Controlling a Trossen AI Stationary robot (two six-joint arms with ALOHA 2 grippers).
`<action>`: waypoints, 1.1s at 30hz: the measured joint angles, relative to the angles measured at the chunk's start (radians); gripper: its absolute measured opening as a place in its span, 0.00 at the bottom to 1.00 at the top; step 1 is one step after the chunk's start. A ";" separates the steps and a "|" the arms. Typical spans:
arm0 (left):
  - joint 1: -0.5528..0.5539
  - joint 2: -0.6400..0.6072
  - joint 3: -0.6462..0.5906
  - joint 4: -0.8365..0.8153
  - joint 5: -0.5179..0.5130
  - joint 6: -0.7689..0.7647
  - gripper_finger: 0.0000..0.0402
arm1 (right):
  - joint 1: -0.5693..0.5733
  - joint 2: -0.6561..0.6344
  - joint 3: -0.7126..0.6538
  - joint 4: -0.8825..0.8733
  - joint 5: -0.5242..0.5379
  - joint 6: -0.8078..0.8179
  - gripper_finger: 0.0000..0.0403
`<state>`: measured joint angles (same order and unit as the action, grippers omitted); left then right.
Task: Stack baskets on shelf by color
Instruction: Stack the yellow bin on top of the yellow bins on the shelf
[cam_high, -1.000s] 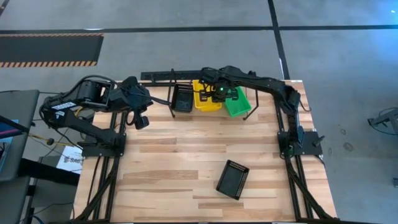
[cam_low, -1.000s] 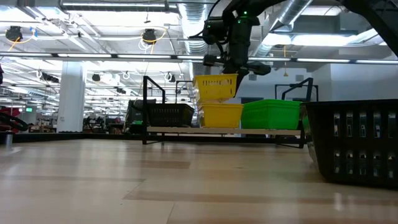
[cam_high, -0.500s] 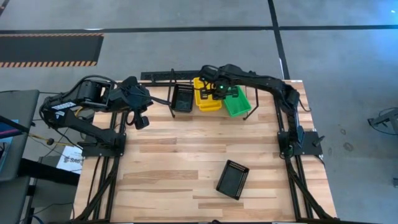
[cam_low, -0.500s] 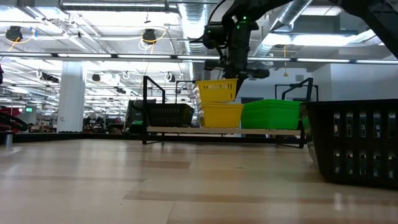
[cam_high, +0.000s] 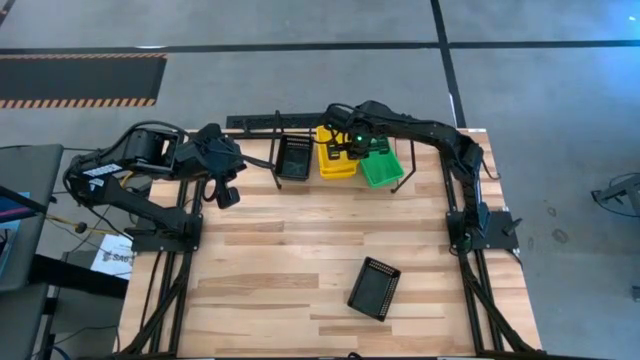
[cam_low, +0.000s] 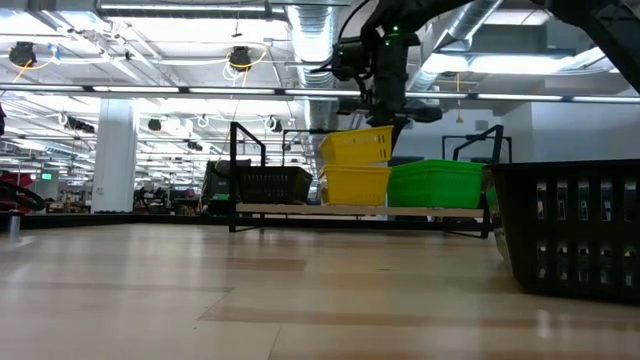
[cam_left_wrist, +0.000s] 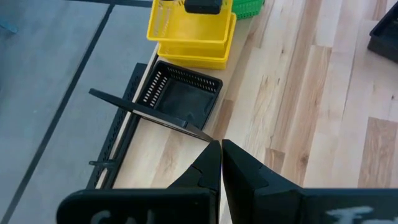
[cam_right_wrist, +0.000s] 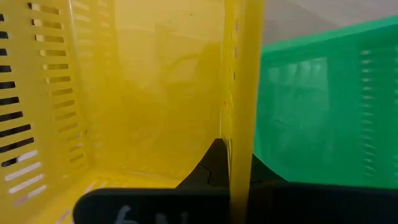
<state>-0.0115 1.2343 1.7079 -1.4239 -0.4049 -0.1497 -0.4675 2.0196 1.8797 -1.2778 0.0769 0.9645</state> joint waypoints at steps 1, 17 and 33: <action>0.000 0.000 0.000 0.000 0.000 0.000 0.00 | 0.000 0.001 0.000 0.006 0.000 0.004 0.00; 0.000 0.000 0.000 0.000 0.000 -0.002 0.00 | 0.023 0.016 0.000 0.036 0.001 0.033 0.01; 0.000 0.000 0.000 0.000 0.000 -0.002 0.00 | 0.029 0.016 0.000 0.037 0.005 -0.031 0.17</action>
<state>-0.0113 1.2343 1.7079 -1.4239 -0.4053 -0.1513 -0.4385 2.0354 1.8797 -1.2411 0.0814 0.9336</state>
